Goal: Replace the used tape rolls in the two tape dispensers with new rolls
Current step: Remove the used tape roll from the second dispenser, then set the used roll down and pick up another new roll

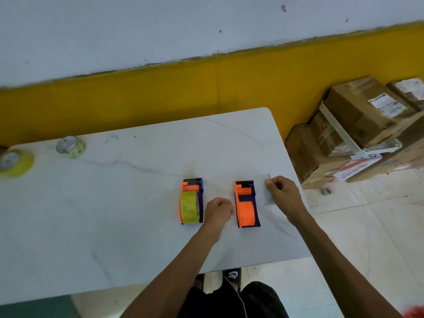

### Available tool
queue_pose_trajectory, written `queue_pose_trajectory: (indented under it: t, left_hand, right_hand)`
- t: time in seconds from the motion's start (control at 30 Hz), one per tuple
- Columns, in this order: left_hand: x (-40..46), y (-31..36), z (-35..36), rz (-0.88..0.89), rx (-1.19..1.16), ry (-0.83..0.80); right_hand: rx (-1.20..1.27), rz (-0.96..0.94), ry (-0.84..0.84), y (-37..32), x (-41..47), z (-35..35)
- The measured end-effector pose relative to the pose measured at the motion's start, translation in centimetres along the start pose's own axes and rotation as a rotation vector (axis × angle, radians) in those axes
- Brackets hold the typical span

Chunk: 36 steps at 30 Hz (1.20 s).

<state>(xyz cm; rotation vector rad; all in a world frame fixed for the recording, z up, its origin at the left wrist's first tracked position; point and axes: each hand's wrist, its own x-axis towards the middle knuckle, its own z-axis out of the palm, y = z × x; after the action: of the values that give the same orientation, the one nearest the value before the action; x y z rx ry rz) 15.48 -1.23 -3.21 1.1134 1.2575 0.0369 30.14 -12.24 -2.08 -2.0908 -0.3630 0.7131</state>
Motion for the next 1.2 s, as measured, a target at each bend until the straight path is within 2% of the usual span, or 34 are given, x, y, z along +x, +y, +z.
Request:
queue_pose_trajectory:
  t: [0.2, 0.4, 0.6, 0.77, 1.0, 1.2]
  left_hand:
    - [-1.0, 4.3, -6.3, 0.127, -0.224, 0.128]
    - [-4.5, 6.3, -15.7, 0.251, -0.403, 0.316]
    - [-8.8, 2.7, -25.6, 0.266, -0.499, 0.547]
    - [-12.6, -1.7, -33.6, 0.276, -0.504, 0.640]
    - [-15.0, -6.2, -42.6, 0.262, -0.546, 0.735]
    - [-15.1, -7.5, -46.6, 0.244, -0.542, 0.754]
  right_hand:
    - [0.026, -0.163, -0.158, -5.8, 0.6, 4.5]
    - [0.035, -0.341, -0.428, -13.6, -2.5, 15.1]
    - [0.076, -0.435, -0.661, -18.1, -9.8, 26.1]
    - [0.057, -0.459, -0.815, -20.1, -16.7, 33.5]
    - [0.023, -0.469, -0.910, -22.2, -23.7, 40.7]
    - [-0.008, -0.439, -0.962, -23.3, -25.4, 44.4]
